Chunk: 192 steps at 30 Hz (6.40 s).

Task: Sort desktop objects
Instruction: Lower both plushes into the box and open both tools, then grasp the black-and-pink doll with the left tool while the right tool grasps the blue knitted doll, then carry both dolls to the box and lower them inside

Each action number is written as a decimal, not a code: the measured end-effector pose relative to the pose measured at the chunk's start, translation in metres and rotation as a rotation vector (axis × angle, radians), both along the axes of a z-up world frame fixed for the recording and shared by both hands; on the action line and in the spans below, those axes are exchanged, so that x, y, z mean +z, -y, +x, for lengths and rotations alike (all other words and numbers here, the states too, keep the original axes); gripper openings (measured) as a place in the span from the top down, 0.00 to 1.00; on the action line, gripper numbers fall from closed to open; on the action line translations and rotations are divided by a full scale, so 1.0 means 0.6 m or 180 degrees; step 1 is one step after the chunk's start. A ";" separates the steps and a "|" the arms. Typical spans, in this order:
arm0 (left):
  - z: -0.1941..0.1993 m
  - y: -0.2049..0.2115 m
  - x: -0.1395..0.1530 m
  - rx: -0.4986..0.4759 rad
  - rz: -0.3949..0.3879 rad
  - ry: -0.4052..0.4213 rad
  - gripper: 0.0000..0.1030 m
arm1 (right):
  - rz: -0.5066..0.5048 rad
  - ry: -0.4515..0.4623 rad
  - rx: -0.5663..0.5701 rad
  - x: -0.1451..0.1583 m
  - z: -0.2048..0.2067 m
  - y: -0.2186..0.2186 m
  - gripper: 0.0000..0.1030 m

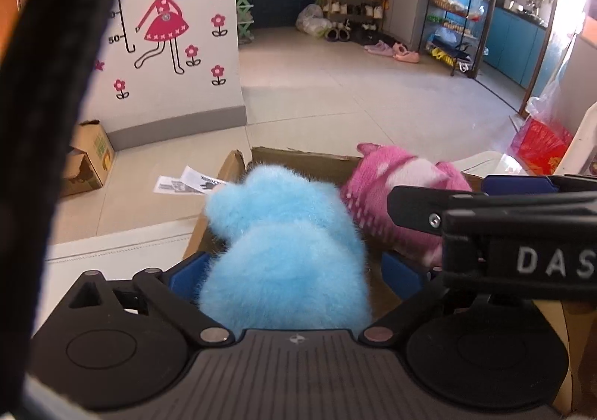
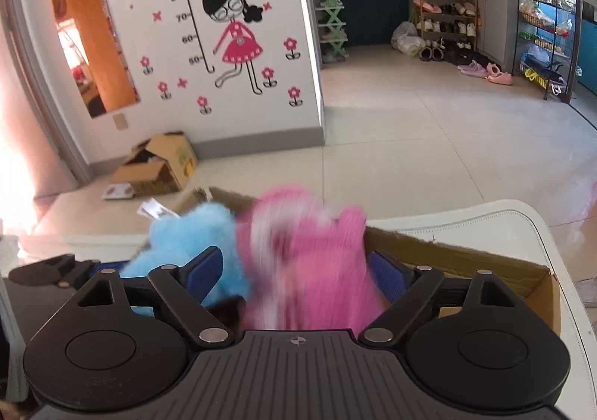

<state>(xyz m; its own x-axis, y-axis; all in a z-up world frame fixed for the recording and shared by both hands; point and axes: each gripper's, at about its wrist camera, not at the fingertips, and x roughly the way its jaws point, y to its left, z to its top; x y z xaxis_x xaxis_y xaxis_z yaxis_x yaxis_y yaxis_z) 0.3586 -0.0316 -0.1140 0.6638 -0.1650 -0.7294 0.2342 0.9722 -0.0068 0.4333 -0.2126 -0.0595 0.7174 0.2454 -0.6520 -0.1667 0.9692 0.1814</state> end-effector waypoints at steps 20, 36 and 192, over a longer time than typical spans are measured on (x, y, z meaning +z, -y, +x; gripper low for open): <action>-0.051 -0.066 0.080 0.0064 -0.0353 0.0134 0.01 | 0.0196 0.0181 0.0088 0.081 -0.069 0.027 0.13; -0.222 -0.167 0.126 -0.0165 0.0192 0.0581 0.01 | 0.0071 0.0764 0.0558 0.207 -0.314 0.056 0.00; 0.012 0.085 0.085 -0.0740 -0.0475 0.0253 0.64 | 0.0042 0.0718 0.1321 0.181 -0.358 0.132 0.46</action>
<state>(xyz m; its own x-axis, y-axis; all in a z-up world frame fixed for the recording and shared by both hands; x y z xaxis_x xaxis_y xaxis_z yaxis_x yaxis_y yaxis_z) 0.3660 -0.0824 -0.0631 0.6499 -0.4210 -0.6328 0.4562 0.8820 -0.1184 0.2182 -0.2921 0.0492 0.6803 0.5487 -0.4860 -0.5763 0.8101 0.1079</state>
